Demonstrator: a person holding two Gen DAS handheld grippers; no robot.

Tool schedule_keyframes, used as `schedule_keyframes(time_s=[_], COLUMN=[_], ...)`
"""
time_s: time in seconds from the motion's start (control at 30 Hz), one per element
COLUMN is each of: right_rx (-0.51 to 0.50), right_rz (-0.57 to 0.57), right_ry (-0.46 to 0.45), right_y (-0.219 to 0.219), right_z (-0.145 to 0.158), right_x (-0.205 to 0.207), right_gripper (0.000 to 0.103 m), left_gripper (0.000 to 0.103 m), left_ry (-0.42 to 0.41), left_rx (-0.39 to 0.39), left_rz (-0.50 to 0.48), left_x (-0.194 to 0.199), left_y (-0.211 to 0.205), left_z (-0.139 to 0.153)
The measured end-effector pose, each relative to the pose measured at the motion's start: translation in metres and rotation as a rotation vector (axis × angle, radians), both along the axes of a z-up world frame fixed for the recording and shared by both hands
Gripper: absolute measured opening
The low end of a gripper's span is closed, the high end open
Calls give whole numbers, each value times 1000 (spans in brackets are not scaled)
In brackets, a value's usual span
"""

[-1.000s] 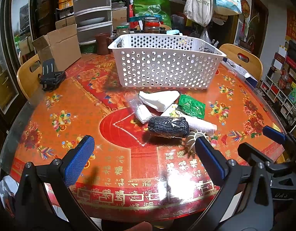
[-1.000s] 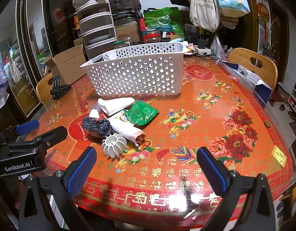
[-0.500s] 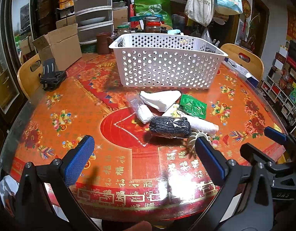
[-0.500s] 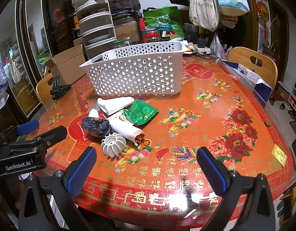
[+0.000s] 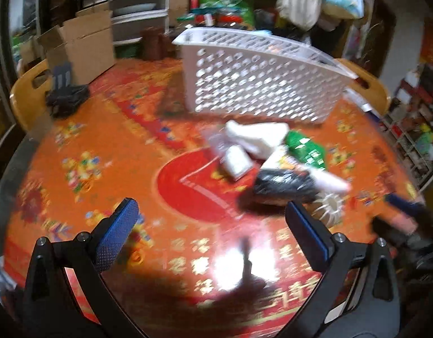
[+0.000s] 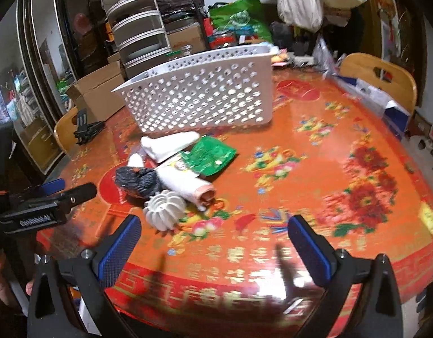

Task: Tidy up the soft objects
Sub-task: 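Grasp the black knit glove with the left tool while the right tool grasps the white ribbed flower piece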

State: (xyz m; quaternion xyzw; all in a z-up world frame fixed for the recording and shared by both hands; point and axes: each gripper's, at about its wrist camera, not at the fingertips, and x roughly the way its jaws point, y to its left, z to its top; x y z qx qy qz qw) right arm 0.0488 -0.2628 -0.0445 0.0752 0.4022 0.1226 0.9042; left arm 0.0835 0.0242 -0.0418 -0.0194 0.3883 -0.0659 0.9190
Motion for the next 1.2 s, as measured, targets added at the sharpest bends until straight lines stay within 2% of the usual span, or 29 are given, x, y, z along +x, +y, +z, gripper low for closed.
schedule_keyframes(time_s=[0.07,0.13,0.27,0.3,0.47,0.57,0.63,0.7,0.93,1.2], right_rx=[16,3,4,8,5,-17,-38,-50,-55,-24], right_rz=[44,75,116,116,107,113,110,110,109,72], right_ry=[1,9,42,46,28,18,12,7,-39,-83], right_y=[13,25,42,43,49,56,59,59,49,23], right_z=[-6,-11,-24,-26,-27,-28,-28,-29,-27,-13], right_x=[2,3,11,13,20,23,22,23,12,-5], right_gripper=[98,92,83,81,72,62,50,43,42,42], left_gripper=[103,100,79,78,78,78,78,78,78,79], left_ry=[-9,-3,24,31,40,44,47,46,27,15], left_rx=[24,11,-23,-28,-56,-71,-79,-81,-68,-23], left_rz=[-30,-59,-92,-94,-99,-97,-94,-94,-120,-197], left_x=[6,13,23,24,30,31,32,32,28,26], left_y=[-8,-14,-22,-22,-21,-19,-18,-18,-27,-60], left_z=[0,-1,-8,-10,-19,-21,-22,-23,-22,-23])
